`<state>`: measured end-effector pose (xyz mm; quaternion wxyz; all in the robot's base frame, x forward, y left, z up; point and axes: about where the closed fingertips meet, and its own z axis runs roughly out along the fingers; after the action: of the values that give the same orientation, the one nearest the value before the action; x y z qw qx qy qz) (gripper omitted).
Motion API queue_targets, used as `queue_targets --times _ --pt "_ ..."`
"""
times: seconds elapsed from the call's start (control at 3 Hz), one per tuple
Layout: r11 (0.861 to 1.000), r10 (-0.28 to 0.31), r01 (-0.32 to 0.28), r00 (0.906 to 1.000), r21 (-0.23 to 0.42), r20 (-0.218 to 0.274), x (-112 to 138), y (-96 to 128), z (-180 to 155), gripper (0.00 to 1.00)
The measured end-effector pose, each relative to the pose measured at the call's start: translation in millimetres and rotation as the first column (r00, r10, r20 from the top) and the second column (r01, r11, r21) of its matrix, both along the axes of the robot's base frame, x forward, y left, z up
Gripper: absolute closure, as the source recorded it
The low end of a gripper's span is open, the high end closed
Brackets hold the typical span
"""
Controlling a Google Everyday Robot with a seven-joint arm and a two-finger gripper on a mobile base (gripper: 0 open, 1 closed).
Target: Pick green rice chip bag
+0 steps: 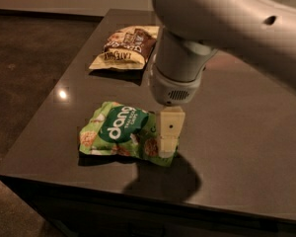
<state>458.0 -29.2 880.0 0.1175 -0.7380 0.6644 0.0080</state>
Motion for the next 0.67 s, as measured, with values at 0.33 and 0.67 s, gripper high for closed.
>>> queue_targets --times 0.33,0.67 --pt "1.0 0.012 -0.012 0.9998 -0.02 -0.015 4 9 -17 0.0" --pt "0.999 0.031 -0.032 0.9992 -0.039 -0.024 10 16 -28 0.0"
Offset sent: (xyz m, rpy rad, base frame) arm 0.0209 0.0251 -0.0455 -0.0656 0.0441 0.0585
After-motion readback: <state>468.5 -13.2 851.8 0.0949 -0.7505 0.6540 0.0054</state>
